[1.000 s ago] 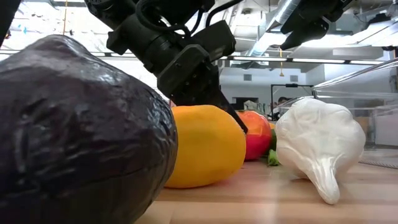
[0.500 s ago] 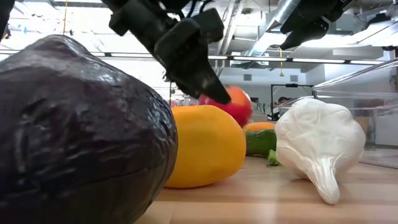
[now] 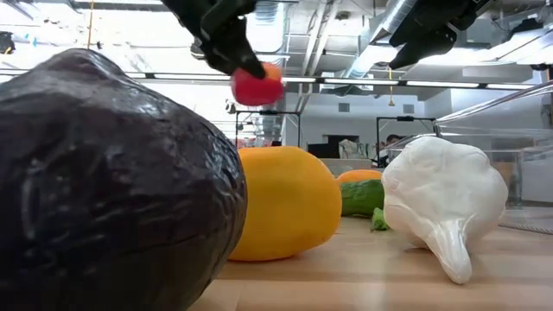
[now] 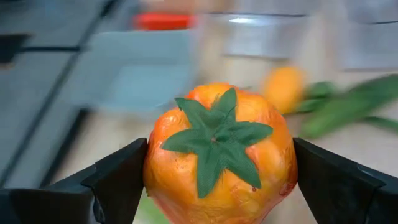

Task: Sort produce into baskets
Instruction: Put the pumpkin into the white bin

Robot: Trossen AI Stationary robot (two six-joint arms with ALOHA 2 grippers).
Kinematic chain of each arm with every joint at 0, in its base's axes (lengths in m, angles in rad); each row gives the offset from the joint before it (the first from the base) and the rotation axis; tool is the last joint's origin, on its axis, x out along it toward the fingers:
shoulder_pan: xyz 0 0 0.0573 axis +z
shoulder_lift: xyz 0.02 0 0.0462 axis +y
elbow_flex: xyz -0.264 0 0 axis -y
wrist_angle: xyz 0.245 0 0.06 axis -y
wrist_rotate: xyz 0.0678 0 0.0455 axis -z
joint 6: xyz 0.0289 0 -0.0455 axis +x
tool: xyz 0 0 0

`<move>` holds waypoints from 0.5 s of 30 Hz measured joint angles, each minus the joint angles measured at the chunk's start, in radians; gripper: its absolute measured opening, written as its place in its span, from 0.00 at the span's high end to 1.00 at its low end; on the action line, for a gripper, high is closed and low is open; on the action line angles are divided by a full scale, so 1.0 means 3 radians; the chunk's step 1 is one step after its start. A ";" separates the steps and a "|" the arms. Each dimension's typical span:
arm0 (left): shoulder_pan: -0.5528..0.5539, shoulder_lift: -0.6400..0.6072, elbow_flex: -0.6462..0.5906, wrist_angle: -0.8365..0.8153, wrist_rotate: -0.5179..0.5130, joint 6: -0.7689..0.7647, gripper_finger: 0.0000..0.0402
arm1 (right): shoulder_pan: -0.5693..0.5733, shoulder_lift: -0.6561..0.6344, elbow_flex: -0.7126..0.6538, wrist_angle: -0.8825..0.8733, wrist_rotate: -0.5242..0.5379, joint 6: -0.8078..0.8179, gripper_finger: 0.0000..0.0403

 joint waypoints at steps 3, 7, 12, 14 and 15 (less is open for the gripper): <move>0.0230 -0.0256 0.0000 -0.0337 -0.0280 0.0008 0.13 | 0.0000 0.0000 0.0000 0.0000 0.0000 0.0000 0.08; 0.0590 -0.0558 0.0000 -0.0754 -0.0463 0.0004 0.13 | 0.0000 0.0000 0.0000 0.0004 0.0000 0.0000 0.08; 0.1068 -0.0752 0.0000 -0.1145 -0.0472 -0.0022 0.13 | -0.0001 0.0000 0.0000 0.0003 0.0000 0.0000 0.08; 0.1255 -0.0766 0.0000 -0.1279 -0.0472 -0.0079 0.13 | -0.0001 0.0000 0.0001 0.0003 0.0000 0.0000 0.08; 0.1343 -0.0766 0.0000 -0.1338 -0.0473 -0.0132 0.13 | -0.0001 0.0000 0.0000 0.0003 0.0000 0.0000 0.08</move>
